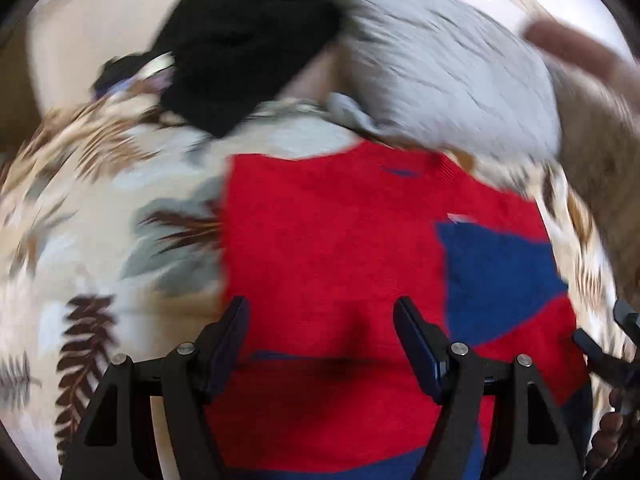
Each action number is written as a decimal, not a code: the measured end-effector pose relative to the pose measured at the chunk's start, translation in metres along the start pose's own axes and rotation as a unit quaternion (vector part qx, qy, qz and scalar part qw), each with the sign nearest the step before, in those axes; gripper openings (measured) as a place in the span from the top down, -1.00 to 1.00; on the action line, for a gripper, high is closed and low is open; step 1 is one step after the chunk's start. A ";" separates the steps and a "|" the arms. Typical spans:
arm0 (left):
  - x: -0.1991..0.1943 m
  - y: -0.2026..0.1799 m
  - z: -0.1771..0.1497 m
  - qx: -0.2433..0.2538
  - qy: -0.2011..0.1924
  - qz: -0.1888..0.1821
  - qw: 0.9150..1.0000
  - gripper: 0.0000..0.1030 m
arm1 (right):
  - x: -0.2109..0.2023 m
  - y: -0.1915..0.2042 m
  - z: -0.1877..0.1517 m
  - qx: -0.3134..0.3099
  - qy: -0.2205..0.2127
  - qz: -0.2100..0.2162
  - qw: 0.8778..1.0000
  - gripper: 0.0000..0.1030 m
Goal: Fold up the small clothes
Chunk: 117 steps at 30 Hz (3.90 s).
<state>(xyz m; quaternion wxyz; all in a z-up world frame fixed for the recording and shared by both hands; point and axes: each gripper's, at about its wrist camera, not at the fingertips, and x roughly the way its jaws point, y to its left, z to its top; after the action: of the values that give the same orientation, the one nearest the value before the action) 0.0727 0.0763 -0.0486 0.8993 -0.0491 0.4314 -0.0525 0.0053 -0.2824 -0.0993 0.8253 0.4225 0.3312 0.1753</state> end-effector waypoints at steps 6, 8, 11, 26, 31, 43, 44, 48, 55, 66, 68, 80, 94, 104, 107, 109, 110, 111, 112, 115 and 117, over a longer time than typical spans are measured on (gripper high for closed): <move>0.023 0.036 -0.007 -0.042 0.026 0.005 0.999 -0.46 | 0.023 0.027 0.034 0.006 0.035 0.078 0.996 -0.82; 0.038 0.045 -0.012 -0.062 0.056 0.010 0.996 -0.46 | 0.052 0.022 0.041 -0.007 0.078 0.034 0.996 -0.82; 0.021 0.045 -0.006 -0.069 0.027 -0.001 0.997 -0.45 | 0.071 -0.001 0.040 0.021 0.108 -0.071 0.991 -0.82; 0.035 0.055 0.013 -0.060 0.035 0.003 0.998 -0.45 | 0.041 0.029 0.045 -0.044 0.077 -0.059 0.994 -0.75; -0.026 0.061 -0.045 -0.065 0.044 -0.061 0.995 -0.47 | -0.020 0.004 0.001 -0.024 0.101 -0.083 0.991 -0.75; -0.116 0.054 -0.188 -0.073 0.098 -0.133 0.984 -0.58 | -0.121 -0.028 -0.106 -0.006 0.142 -0.087 0.986 -0.76; -0.118 0.052 -0.188 -0.070 0.099 -0.129 0.984 -0.58 | -0.122 -0.026 -0.108 -0.004 0.145 -0.077 0.986 -0.76; -0.125 0.045 -0.186 -0.067 0.096 -0.129 0.985 -0.58 | -0.121 -0.027 -0.119 -0.004 0.154 -0.070 0.986 -0.76; -0.123 0.041 -0.203 -0.060 0.115 -0.116 0.985 -0.58 | -0.111 -0.025 -0.134 -0.018 0.178 -0.082 0.980 -0.72; -0.120 0.037 -0.205 -0.050 0.112 -0.097 0.988 -0.50 | -0.117 -0.029 -0.134 -0.027 0.190 -0.125 0.973 -0.28; -0.121 0.038 -0.207 -0.046 0.111 -0.086 0.989 -0.31 | -0.117 -0.029 -0.134 -0.029 0.191 -0.126 0.973 -0.29; -0.121 0.035 -0.210 -0.021 0.109 -0.070 0.991 -0.32 | -0.107 -0.020 -0.137 -0.059 0.203 -0.138 0.968 -0.44; -0.169 0.035 -0.192 -0.020 0.046 -0.073 0.996 0.83 | -0.133 0.015 -0.128 -0.107 0.180 -0.153 0.966 0.79; -0.117 0.047 -0.207 -0.050 0.110 -0.070 0.990 0.61 | -0.105 -0.028 -0.138 -0.026 0.229 -0.131 0.964 0.60; -0.116 0.045 -0.208 -0.043 0.109 -0.079 0.990 0.40 | -0.107 -0.041 -0.136 -0.002 0.230 -0.114 0.967 0.59; -0.116 0.042 -0.209 -0.035 0.105 -0.074 0.991 0.38 | -0.107 -0.038 -0.139 0.008 0.231 -0.108 0.967 0.59; -0.117 0.042 -0.210 -0.032 0.104 -0.072 0.991 0.39 | -0.107 -0.035 -0.140 0.000 0.231 -0.113 0.966 0.60; -0.117 0.042 -0.210 -0.030 0.105 -0.072 0.991 0.39 | -0.105 -0.032 -0.141 -0.006 0.231 -0.120 0.966 0.63; -0.118 0.042 -0.210 -0.029 0.106 -0.070 0.991 0.43 | -0.104 -0.030 -0.142 -0.011 0.232 -0.124 0.965 0.65; -0.119 0.043 -0.206 -0.033 0.106 -0.071 0.991 0.83 | -0.103 -0.029 -0.136 -0.010 0.233 -0.124 0.964 0.76; -0.128 0.047 -0.204 -0.042 0.094 -0.080 0.991 0.84 | -0.110 -0.023 -0.133 -0.018 0.231 -0.121 0.965 0.78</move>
<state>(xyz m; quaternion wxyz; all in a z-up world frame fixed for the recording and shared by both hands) -0.1636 0.1317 -0.0833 0.8446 -0.1161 0.5110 -0.1101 -0.1659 -0.2812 -0.1311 0.7491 0.3120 0.5583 0.1729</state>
